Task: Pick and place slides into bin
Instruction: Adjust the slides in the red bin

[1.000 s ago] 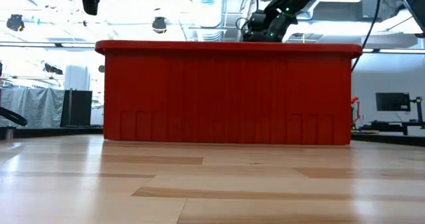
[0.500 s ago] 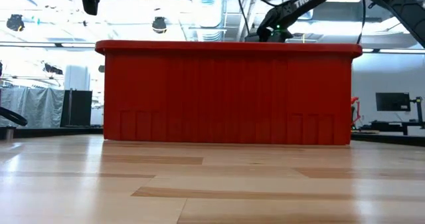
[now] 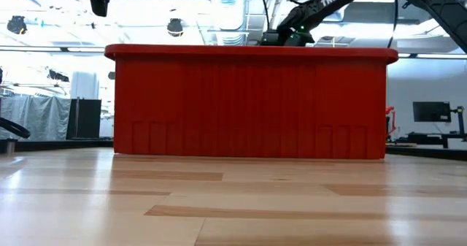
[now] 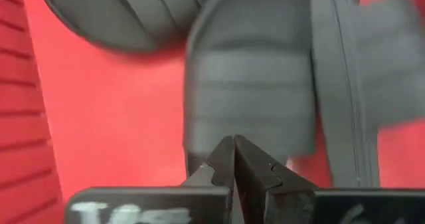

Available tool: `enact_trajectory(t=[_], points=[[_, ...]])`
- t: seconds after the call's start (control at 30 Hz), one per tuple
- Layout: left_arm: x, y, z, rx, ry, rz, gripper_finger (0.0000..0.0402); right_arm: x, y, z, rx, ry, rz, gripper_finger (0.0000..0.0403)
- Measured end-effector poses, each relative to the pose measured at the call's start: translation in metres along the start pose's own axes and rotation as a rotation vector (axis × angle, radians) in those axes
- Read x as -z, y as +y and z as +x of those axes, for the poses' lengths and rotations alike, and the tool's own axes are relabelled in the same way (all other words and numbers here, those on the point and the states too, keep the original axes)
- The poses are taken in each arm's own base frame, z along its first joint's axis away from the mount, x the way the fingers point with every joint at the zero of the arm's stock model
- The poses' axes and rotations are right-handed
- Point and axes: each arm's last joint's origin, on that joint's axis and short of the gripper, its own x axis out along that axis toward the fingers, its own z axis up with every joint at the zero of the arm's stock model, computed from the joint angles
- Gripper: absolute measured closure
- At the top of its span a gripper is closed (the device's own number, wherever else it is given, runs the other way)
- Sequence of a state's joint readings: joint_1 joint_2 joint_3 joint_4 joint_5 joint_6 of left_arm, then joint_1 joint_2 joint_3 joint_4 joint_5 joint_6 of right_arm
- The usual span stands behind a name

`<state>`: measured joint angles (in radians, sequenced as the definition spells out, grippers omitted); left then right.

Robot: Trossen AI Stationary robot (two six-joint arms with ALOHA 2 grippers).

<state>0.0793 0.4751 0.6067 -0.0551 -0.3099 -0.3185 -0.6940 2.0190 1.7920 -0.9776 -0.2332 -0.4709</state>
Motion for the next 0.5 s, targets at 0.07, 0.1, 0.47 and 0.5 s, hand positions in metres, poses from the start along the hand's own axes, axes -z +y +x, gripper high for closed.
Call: enact_trajectory(t=[0.07,0.1,0.47,0.5], points=[[0.0,0.0,0.0,0.0,0.0,0.0,0.0239,-0.005,0.002,0.0,0.012,-0.032,-0.019,0.0403],[0.0,0.0,0.0,0.0,0.0,0.0,0.0239,-0.007,0.003,0.001,0.018,-0.046,-0.029,0.0403],[0.0,0.0,0.0,0.0,0.0,0.005,0.0239,-0.015,0.004,0.041,0.143,0.019,-0.193,0.0403],[0.0,0.0,0.0,0.0,0.0,0.004,0.0239,-0.017,0.006,0.044,0.145,0.021,-0.204,0.0403]])
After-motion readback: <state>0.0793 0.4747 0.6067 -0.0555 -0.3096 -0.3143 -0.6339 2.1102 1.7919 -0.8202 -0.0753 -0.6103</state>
